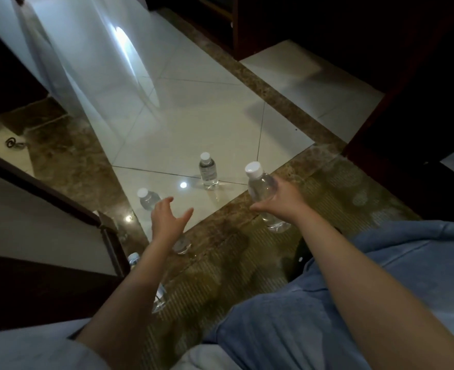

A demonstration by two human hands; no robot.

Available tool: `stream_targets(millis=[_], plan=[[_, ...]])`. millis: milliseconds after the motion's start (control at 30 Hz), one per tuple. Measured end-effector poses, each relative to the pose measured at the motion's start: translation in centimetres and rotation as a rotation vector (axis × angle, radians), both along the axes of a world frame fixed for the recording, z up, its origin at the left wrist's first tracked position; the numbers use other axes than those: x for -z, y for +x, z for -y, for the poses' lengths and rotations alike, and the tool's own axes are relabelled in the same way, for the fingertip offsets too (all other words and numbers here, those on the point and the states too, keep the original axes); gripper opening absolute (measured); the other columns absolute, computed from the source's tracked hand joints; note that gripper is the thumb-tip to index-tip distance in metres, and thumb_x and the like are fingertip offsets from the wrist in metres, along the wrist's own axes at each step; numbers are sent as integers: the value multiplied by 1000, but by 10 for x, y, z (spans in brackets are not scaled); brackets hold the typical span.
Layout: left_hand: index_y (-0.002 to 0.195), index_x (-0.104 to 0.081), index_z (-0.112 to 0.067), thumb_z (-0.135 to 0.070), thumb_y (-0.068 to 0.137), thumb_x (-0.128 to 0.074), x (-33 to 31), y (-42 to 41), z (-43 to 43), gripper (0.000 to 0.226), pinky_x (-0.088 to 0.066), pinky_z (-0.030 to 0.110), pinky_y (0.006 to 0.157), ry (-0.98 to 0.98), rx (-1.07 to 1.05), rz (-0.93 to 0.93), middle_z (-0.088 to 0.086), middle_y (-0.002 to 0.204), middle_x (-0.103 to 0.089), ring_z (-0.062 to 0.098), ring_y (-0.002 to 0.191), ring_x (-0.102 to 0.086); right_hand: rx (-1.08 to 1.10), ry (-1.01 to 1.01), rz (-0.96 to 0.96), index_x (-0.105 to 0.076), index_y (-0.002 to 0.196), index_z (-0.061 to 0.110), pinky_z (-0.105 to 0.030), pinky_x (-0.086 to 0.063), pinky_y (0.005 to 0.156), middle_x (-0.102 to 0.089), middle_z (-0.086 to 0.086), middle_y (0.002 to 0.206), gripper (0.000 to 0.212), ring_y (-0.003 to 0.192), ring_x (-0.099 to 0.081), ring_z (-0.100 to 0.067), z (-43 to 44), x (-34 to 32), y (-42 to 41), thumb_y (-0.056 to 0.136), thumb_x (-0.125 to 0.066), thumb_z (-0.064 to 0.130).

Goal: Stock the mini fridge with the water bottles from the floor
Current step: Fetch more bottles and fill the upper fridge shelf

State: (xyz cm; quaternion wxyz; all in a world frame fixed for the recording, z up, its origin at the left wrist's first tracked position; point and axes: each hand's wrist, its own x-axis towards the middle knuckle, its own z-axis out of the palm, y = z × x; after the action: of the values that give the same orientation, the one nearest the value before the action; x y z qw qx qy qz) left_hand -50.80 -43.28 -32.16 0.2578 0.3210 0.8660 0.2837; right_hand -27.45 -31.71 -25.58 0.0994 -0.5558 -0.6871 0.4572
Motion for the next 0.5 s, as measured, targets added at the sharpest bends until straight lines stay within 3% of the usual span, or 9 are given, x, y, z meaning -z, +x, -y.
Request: stream_targets(millis=[167,267,367,500], plan=[[149,-15,-22,-19,63,-87,39,-8,40,112,-37,51,106,-46,-182,247,13,151,-29,36,135,-35,-75,26,55,-49,129,18,-30,-44,86,-58,-2,124,76,110,-55,-21,12,0,-5,64,-86,31],[150,-12,-20,-8,67,-83,56,2,48,110,-38,48,106,-30,-306,365,17,150,-32,38,134,-36,-87,33,75,-49,128,17,-32,-45,87,-56,-1,126,76,108,-54,-18,17,1,-3,64,-86,32],[148,-16,-22,-10,67,-83,71,14,45,106,-39,48,105,-14,-398,421,17,148,-34,38,133,-38,-80,25,80,-49,127,18,-30,-43,84,-56,0,126,72,103,-50,-13,19,0,1,66,-85,30],[145,-22,-25,-14,66,-84,87,21,37,101,-37,50,107,8,-529,454,14,146,-38,36,134,-38,-70,34,133,-48,129,19,-33,-45,90,-55,0,127,74,113,-53,-19,20,0,8,66,-85,33]])
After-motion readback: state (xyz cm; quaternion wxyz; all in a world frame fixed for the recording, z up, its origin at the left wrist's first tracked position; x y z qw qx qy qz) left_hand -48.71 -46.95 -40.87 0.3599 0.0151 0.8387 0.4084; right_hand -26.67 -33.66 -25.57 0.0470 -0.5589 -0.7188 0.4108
